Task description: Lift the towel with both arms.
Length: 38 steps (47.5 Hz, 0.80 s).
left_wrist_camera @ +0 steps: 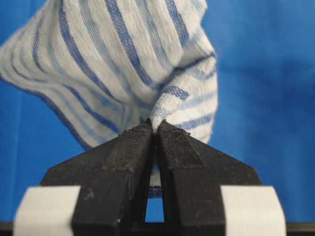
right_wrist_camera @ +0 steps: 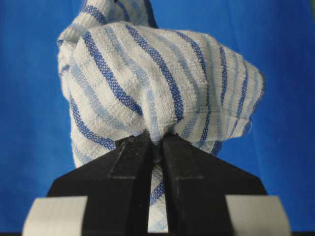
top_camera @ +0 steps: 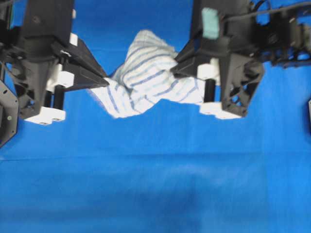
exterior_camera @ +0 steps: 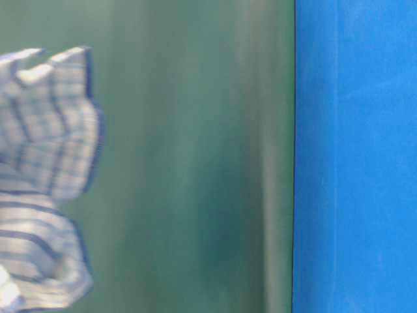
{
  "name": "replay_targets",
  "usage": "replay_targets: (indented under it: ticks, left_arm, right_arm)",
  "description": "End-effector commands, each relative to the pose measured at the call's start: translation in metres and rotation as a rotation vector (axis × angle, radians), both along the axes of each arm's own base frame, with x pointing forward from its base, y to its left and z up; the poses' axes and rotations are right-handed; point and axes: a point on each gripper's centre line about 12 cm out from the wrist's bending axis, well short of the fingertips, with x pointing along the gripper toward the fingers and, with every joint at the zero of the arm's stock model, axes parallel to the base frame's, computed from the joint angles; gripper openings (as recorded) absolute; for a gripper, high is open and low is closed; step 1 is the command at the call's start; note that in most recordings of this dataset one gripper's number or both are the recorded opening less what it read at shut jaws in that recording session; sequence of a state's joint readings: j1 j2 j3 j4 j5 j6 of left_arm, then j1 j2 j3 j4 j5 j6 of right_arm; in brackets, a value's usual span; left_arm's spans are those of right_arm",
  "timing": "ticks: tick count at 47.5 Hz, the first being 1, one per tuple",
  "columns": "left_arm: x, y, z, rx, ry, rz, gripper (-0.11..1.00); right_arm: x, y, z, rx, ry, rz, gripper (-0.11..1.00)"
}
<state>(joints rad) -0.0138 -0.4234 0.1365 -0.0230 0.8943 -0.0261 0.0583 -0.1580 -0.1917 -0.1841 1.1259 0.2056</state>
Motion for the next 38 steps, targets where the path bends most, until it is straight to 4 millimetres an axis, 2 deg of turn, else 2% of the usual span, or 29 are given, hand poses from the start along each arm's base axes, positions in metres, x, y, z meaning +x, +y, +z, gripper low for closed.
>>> replay_targets:
  ticks: [1, 6, 11, 30, 35, 38]
  left_arm:
    - [-0.006, 0.0, 0.025, -0.001, -0.069, 0.001, 0.01]
    - [-0.007, 0.001, 0.035, 0.002, -0.094, 0.003, 0.01]
    - [-0.007, 0.001, 0.039, 0.003, -0.106, 0.002, 0.01]
    - [-0.005, 0.001, 0.037, 0.004, -0.098, 0.002, 0.03]
    - [-0.004, 0.001, 0.037, 0.008, -0.101, 0.003, 0.09]
    - [-0.004, 0.001, 0.037, 0.006, -0.101, 0.003, 0.22]
  right_arm:
    - [-0.013, -0.001, 0.029, -0.001, -0.057, -0.003, 0.08]
    - [-0.016, -0.002, 0.036, 0.001, -0.061, -0.008, 0.08]
    - [-0.016, -0.002, 0.035, 0.001, -0.048, -0.009, 0.08]
    - [-0.016, -0.001, 0.035, -0.002, -0.05, -0.004, 0.08]
    - [-0.016, -0.002, 0.035, -0.012, -0.053, 0.005, 0.08]
    - [-0.015, -0.002, 0.035, -0.018, -0.054, 0.011, 0.08]
